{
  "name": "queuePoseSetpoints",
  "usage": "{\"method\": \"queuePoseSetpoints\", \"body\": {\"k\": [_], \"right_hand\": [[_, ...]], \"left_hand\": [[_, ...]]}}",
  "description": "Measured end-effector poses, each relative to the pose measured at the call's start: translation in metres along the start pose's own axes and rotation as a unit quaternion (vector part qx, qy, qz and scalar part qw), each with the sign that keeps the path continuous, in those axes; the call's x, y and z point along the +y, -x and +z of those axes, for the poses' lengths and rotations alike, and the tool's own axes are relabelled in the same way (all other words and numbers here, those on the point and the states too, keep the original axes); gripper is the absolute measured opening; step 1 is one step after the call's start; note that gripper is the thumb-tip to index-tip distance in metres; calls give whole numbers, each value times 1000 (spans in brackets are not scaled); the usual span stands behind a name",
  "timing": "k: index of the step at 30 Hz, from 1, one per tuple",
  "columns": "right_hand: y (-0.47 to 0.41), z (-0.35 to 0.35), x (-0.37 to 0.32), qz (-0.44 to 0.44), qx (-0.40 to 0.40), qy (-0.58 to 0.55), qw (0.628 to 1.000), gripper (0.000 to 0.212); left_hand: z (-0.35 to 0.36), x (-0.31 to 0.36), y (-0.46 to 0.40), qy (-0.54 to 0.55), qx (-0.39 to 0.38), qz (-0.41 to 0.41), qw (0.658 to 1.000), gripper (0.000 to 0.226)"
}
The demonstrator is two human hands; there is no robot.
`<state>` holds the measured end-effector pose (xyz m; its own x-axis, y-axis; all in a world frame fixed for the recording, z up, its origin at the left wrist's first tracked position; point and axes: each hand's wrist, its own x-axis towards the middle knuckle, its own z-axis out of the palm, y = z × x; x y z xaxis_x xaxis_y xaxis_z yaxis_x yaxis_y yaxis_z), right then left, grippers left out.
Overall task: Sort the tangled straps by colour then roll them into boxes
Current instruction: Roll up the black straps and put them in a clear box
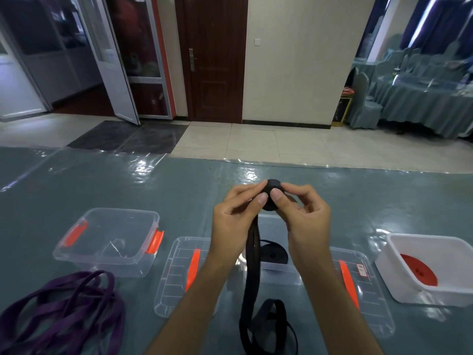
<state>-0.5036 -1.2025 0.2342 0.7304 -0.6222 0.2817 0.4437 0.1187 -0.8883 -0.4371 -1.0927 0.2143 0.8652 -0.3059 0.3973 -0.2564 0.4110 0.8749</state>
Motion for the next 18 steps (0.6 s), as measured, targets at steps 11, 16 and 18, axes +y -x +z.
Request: {"method": "queuePoseSetpoints", "body": {"k": [11, 16, 18], "right_hand": [[-8, -15, -2, -29, -33, 23, 999, 22], [-5, -18, 0, 19, -92, 75, 993, 33], [-7, -18, -6, 23, -111, 86, 990, 34]], "left_hand": [[1, 1, 7, 30, 25, -25, 999, 33], [0, 13, -4, 2, 55, -18, 998, 18], [1, 12, -3, -11, 64, -11, 998, 15]]}}
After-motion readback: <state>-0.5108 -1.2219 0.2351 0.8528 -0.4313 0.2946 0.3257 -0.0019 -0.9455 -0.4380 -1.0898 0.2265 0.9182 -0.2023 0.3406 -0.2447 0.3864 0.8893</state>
